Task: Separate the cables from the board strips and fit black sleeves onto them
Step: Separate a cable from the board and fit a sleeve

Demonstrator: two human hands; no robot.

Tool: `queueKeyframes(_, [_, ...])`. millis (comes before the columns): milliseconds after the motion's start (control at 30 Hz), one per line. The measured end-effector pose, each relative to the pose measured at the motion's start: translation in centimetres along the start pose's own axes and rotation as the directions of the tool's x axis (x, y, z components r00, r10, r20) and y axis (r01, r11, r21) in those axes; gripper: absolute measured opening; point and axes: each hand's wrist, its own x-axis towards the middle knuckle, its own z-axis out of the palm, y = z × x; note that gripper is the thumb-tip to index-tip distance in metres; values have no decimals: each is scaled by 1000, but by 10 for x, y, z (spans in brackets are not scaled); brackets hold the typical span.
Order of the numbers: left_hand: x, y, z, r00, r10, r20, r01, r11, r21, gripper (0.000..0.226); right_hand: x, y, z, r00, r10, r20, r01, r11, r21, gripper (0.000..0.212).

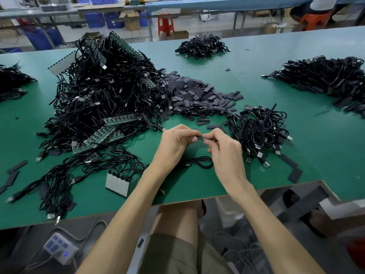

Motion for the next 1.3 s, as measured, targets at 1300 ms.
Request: queueKeyframes(1300, [4, -7, 0, 998, -35, 48, 31, 995, 93, 15, 6, 11, -1, 979, 192, 69, -204, 935, 290, 11])
